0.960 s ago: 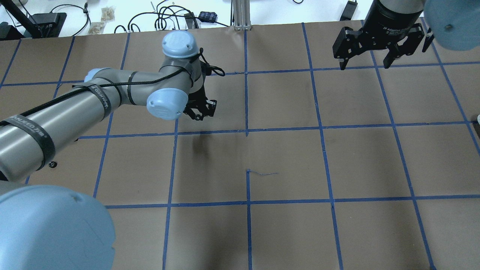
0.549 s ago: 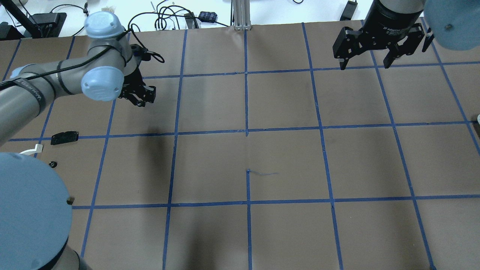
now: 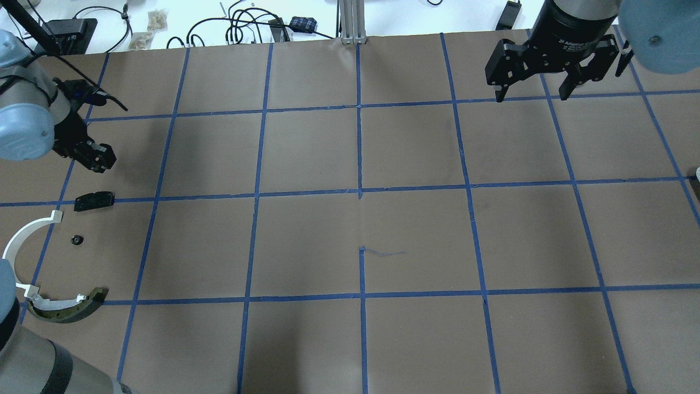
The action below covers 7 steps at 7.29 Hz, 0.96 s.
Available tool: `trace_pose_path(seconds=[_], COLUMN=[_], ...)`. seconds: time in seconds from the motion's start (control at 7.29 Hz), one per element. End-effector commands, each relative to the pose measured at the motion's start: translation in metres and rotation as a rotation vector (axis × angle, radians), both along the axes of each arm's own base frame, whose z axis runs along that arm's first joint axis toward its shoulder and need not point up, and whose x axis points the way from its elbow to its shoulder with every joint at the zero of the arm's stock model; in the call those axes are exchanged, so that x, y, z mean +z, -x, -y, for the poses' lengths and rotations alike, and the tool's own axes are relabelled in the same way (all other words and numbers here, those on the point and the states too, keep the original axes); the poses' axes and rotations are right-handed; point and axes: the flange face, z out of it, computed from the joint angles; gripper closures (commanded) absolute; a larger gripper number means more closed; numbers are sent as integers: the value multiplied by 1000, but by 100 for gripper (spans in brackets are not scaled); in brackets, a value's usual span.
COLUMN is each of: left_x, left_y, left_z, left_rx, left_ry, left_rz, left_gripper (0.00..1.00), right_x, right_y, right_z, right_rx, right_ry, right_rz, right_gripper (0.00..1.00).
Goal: Place bearing gear from tray to pile
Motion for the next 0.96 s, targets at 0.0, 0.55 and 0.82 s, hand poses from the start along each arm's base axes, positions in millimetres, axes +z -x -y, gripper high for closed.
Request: trace_pose_path(seconds=[0.0,0.55,0.82], left_x=[-30,-61,-65], left_y=[-81,-67,-39], left_z=[-68,-87,-76], left_rx=[77,152,160], left_ry=[-64,-81,-90], left_rz=[-63,-157,-154], left_gripper=[100,100,100], right_x=[-5,-8,-8], right_y=[-1,-1,-1], right_z=[-3,-3,-3], right_rx=[2,2,2], right_ry=[-9,-13,-15], right_rz=[6,9,9], right_gripper=[0,0,0])
